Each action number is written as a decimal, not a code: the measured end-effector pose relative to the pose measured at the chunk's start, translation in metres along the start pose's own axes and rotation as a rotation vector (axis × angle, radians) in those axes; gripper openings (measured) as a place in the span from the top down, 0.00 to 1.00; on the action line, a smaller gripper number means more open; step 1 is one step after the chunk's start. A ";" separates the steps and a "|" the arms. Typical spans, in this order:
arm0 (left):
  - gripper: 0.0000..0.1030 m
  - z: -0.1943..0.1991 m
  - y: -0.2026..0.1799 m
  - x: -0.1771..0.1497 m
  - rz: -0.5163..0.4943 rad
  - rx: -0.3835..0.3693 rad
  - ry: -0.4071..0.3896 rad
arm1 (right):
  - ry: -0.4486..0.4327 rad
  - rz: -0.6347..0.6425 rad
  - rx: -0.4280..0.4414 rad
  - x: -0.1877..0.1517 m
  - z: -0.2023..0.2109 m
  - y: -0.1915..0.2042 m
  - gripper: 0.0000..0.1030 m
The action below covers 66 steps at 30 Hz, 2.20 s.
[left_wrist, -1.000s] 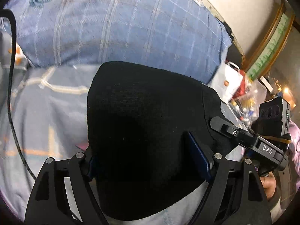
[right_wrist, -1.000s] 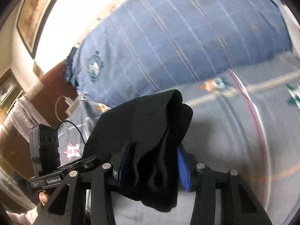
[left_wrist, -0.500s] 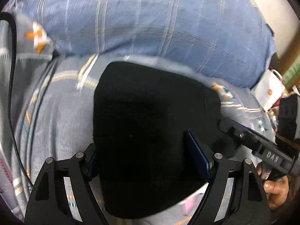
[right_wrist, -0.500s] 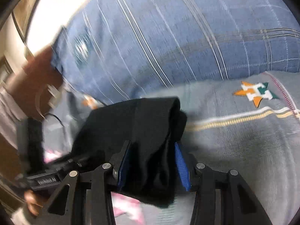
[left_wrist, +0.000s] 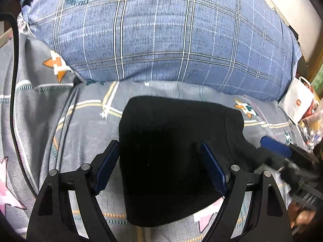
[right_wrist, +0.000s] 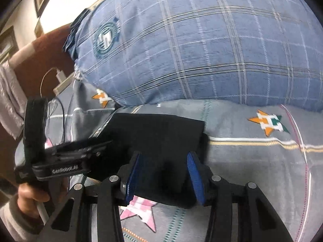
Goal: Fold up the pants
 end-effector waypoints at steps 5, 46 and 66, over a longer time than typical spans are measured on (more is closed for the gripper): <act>0.20 -0.019 -0.005 -0.003 -0.042 0.071 0.009 | 0.053 0.008 -0.071 -0.026 -0.024 -0.012 0.56; 0.17 0.039 -0.001 -0.005 -0.016 0.152 -0.155 | -0.044 0.010 -0.060 -0.018 0.008 0.009 0.53; 0.17 0.132 0.003 -0.031 0.013 0.230 -0.277 | -0.131 0.018 -0.081 -0.026 0.059 0.048 0.51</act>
Point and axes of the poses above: each gripper's, at about its wrist camera, not at the fingertips, and z roughly against the way its jaws point, y to its left, x to its top, the point moved 8 cm from there along -z, roughly the way its jaws point, and after that the axes turned 14 degrees about x, right-handed, at the moved point
